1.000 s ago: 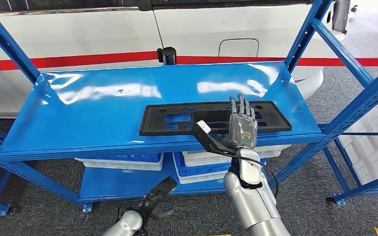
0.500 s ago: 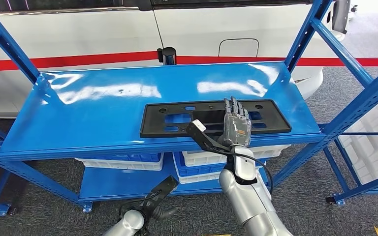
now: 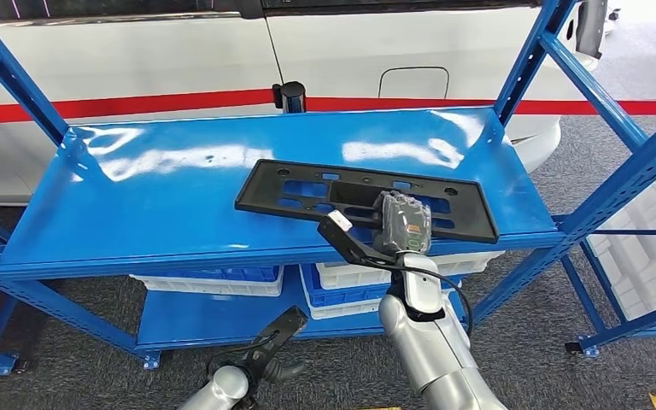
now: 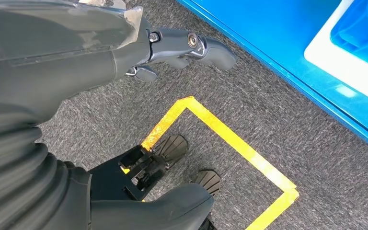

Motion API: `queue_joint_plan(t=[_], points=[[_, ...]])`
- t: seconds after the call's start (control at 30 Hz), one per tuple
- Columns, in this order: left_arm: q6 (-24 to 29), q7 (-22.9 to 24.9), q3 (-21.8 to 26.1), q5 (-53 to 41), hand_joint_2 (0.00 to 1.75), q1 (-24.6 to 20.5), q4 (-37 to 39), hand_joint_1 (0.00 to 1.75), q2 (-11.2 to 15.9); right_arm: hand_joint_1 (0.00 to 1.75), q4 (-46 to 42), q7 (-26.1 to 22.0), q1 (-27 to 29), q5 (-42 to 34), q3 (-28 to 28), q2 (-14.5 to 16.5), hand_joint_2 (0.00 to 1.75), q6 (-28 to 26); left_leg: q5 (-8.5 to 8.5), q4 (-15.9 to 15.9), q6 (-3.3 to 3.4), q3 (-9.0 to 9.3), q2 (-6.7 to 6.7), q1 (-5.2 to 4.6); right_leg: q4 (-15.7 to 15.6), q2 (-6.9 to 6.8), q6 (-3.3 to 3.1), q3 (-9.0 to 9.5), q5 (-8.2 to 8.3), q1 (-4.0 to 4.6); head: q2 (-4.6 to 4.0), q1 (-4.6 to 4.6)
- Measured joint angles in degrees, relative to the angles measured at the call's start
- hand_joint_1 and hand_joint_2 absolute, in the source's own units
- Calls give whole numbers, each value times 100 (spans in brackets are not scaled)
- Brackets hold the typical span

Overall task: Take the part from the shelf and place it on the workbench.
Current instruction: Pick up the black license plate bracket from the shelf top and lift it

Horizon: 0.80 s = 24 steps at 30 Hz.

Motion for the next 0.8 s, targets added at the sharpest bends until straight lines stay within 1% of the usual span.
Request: queue_joint_plan(t=[0.2, 0.37, 0.53, 0.6, 0.7, 0.8], points=[[-107, -122, -2, 346, 175, 19, 0, 0, 38, 175, -128, 0, 66, -27, 42, -1, 175, 50, 0, 0, 0, -1, 0, 0, 0, 0, 0, 0, 0, 0, 0, 1], [139, -169, 3, 400, 175, 35, 0, 0, 43, 175, -231, 1, 116, 14, 45, -20, 175, -12, 0, 0, 0, -1, -1, 0, 0, 0, 0, 0, 0, 0, 0, 1], [262, -212, 12, 498, 175, 43, 0, 0, 39, 175, -549, 2, 215, 100, 37, -72, 175, -165, 0, 0, 1, -2, 0, -1, 0, 0, 0, 0, 0, 0, 0, 1], [324, -214, 14, 493, 175, 45, 0, 0, 38, 175, -677, -26, 260, 155, 32, -106, 175, -385, 0, 1, 1, -3, -1, -1, 0, 0, 0, -2, 0, 0, 0, 1], [337, -251, 10, 487, 175, 45, 0, 0, 34, 175, -870, -213, 308, 209, -18, -183, 175, -965, 0, 1, 1, -5, -1, -1, 0, 0, 0, -3, 0, 0, 0, 1], [231, -312, -15, 548, 175, 46, 0, 0, 33, 175, -1240, -440, 403, 238, -119, -253, 175, -1192, 0, 1, 1, -6, 0, -1, 0, 0, 0, -3, 0, 0, 0, 1]])
